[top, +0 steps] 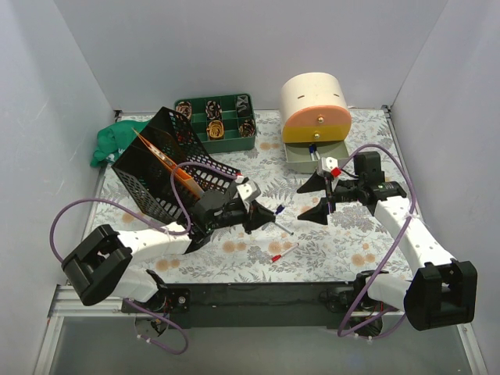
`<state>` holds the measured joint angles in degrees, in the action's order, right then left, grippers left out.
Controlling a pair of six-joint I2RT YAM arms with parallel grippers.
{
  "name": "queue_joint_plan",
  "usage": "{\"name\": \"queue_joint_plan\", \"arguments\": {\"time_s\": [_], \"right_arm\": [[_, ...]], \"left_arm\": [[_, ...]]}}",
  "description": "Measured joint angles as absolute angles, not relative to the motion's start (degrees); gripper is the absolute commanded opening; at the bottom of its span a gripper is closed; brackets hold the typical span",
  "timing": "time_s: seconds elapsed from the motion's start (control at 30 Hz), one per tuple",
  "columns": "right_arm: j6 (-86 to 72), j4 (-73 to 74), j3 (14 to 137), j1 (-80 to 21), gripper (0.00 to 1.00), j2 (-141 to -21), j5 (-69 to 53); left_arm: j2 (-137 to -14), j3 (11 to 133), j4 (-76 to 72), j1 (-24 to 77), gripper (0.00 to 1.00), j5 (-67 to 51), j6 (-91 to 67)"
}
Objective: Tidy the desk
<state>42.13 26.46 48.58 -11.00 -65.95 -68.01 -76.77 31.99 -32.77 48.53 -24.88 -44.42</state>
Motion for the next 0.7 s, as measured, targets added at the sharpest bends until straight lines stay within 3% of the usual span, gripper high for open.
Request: {"name": "queue_joint_plan", "arguments": {"time_s": [0.3,0.7], "right_arm": [[40.73,24.73,46.98,-11.81,0.95,-66.76,-74.94],[33.45,18.33,45.78,-12.38,0.94,-67.33,-78.67]], "left_arm": [[-78.78,28.77,-53.49,49.01,0.00,-21.39,-54.87],[-86.89,30.92,-62.70,50.52,0.00,-20.95,-58.15]]}}
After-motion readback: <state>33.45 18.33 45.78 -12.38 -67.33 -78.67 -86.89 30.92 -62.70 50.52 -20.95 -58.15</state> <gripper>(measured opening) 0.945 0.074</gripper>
